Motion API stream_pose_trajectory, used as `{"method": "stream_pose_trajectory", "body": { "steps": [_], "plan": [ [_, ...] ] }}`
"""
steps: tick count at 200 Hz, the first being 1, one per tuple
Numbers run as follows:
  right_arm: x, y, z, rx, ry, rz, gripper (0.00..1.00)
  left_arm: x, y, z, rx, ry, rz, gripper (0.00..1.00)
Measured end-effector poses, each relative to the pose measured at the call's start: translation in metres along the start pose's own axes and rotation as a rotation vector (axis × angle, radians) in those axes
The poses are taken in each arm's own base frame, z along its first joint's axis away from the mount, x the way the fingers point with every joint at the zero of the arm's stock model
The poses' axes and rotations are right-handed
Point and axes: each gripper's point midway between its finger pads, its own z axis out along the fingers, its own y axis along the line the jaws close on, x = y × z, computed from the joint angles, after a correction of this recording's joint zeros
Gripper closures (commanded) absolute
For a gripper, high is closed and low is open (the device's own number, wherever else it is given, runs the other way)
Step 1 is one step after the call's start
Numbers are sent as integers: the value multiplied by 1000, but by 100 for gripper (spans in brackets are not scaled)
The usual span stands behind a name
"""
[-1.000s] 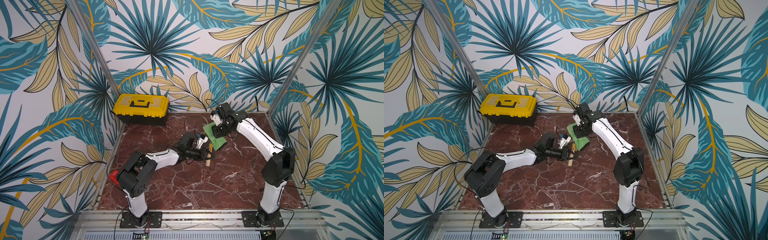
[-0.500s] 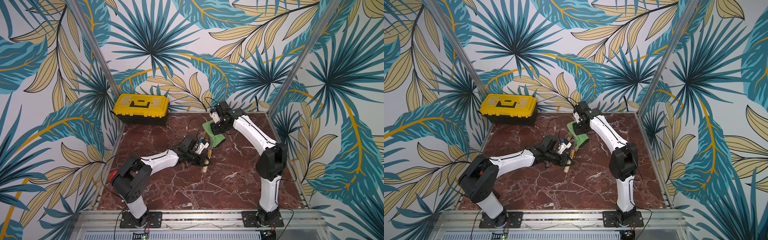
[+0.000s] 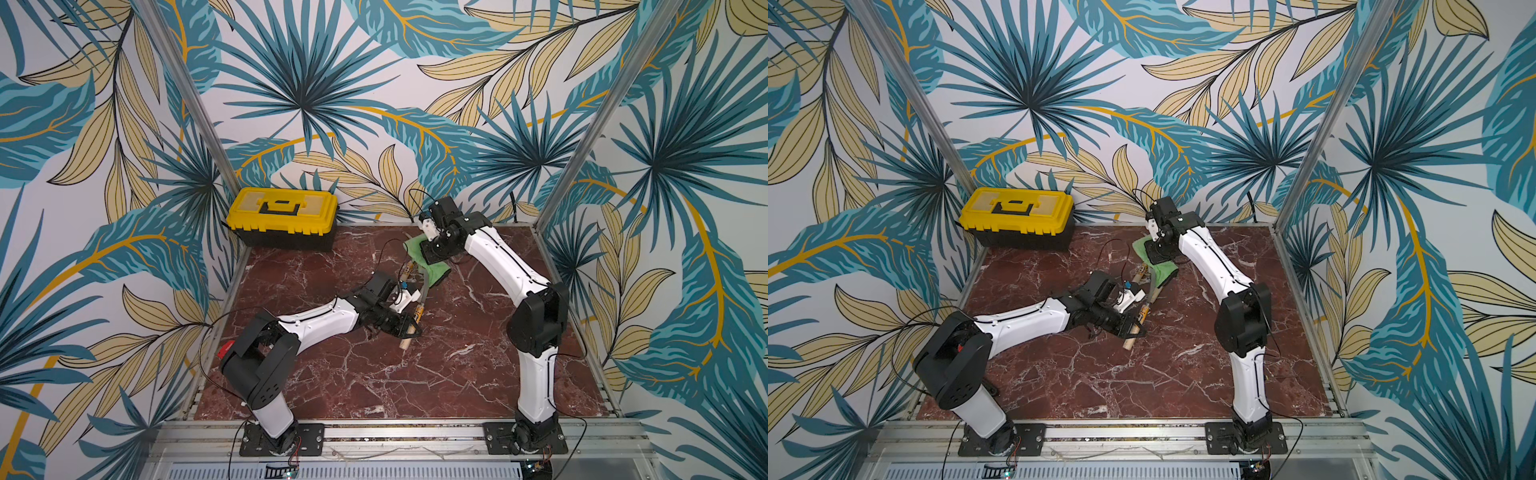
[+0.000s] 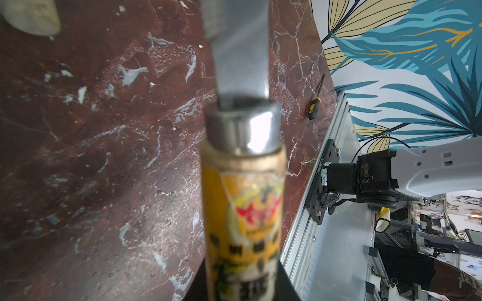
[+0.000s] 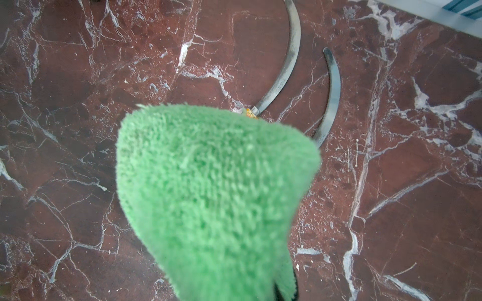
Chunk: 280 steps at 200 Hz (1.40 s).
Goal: Wipe small sickles with rags
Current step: Wipe the small sickle.
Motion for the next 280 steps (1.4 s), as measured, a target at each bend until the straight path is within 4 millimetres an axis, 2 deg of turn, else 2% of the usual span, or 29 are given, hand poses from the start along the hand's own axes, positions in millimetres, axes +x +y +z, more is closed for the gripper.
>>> {"method": "stream_pose_trajectory", "body": {
  "steps": [63, 113, 131, 157, 179, 193, 246, 280],
  "plan": [
    [-25, -3, -3, -3, -47, -4, 97, 2, -1, 1, -29, 16, 102, 100],
    [-32, -23, -20, 90, -77, 8, 97, -12, 0, -5, -95, 5, 152, 100],
    [-34, -30, -32, 135, -95, 14, 98, -11, 3, -5, -117, 6, 162, 100],
    [-41, -37, -61, 189, -149, 30, 97, -10, 8, -5, -137, 7, 169, 100],
    [-53, -40, -85, 212, -206, 41, 97, -6, 13, -4, -151, 15, 163, 100],
    [-57, -41, -94, 219, -230, 46, 97, -3, 16, -3, -160, 21, 158, 100],
    [-46, -37, -92, 198, -183, 37, 97, -1, 23, -3, -192, 22, 152, 100],
    [-33, -29, -78, 165, -127, 22, 97, -8, 24, -2, -205, 13, 153, 100]
  ]
}}
